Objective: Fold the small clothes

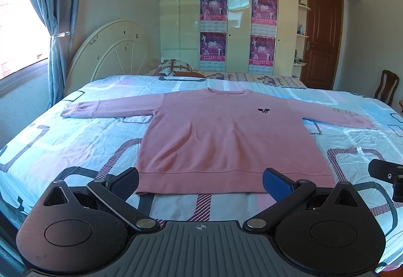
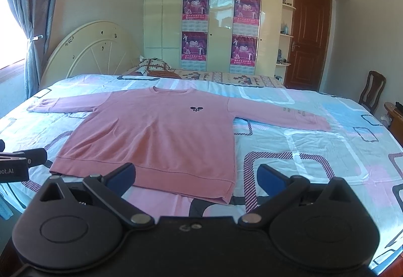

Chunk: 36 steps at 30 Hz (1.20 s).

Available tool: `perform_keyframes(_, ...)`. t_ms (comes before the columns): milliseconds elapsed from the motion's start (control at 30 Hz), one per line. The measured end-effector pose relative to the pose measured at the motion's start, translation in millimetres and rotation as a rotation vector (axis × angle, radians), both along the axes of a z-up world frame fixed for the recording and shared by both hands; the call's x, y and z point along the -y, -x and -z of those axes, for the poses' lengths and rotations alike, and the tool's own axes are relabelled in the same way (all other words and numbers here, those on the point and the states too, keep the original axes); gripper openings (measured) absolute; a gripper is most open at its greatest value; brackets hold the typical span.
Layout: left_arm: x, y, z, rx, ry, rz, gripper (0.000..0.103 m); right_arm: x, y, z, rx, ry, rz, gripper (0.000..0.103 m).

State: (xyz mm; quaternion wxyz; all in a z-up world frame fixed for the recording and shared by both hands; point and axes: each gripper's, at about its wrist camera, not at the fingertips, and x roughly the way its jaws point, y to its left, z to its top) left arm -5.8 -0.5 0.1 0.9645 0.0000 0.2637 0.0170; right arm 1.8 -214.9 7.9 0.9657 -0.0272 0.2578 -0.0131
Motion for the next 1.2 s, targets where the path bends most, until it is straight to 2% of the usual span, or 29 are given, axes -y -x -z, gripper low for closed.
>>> perform_keyframes(1200, -0.8, -2.0, -2.0, -0.004, -0.007, -0.003, 0.103, -2.3, 1.7, -2.5, 0.004, 0.006, -0.006, 0.103)
